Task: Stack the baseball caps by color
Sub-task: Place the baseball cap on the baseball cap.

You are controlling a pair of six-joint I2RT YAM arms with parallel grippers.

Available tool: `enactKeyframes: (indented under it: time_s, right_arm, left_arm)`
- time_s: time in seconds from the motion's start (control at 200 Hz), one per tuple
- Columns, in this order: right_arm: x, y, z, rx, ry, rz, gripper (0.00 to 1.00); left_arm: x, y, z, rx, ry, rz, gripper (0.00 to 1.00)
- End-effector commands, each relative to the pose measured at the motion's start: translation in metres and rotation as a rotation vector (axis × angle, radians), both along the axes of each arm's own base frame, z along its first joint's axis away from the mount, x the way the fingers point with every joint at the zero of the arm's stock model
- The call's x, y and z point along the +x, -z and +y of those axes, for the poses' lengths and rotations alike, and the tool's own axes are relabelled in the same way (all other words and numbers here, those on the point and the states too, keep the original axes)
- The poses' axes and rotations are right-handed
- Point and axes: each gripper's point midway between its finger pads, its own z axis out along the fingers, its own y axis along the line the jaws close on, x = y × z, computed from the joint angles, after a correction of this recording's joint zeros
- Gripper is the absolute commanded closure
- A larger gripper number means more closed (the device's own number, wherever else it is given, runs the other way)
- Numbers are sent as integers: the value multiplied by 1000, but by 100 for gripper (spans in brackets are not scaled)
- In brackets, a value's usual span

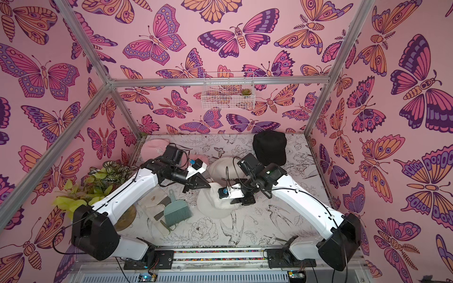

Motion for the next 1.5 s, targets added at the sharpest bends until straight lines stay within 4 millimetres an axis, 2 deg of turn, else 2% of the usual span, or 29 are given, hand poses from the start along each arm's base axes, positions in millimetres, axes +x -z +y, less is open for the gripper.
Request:
enactKeyframes:
  time_s: [0.0, 0.536, 0.611, 0.681, 0.721, 0.796, 0.911, 1.036, 1.051, 1.166, 1.357, 1.497]
  right_arm:
    - [-5, 4, -7, 7, 22, 77, 71]
    - [13, 37, -13, -15, 88, 174, 72]
    - [17, 40, -13, -8, 97, 170, 77]
    - [21, 39, -14, 9, 107, 177, 92]
    - [24, 37, -16, 18, 118, 180, 100]
    - [31, 34, -20, 24, 135, 182, 100]
    - [42, 27, -26, 35, 143, 208, 100]
    - [62, 24, -35, 36, 164, 248, 100]
    - [66, 30, -36, 26, 166, 271, 100]
    - [89, 37, -42, 1, 196, 328, 100]
    - [120, 51, -50, -73, 261, 484, 100]
    - [145, 68, -61, -147, 349, 499, 100]
  left_arm:
    - [-6, -22, 5, -63, 16, -19, 100]
    - [8, -23, 9, -64, -16, 1, 100]
    - [9, -22, 9, -63, -20, 4, 100]
    - [13, -17, 10, -48, -33, 8, 100]
    - [20, -10, 9, -24, -56, 15, 100]
    - [38, 4, 8, 32, -125, 40, 100]
    - [79, 28, 5, 98, -278, 62, 100]
    - [118, 44, 1, 120, -413, 70, 100]
    - [123, 47, 0, 125, -429, 75, 100]
    - [156, 67, -3, 189, -537, 88, 100]
    - [182, 80, -8, 216, -587, 105, 100]
    - [204, 88, -7, 235, -640, 91, 100]
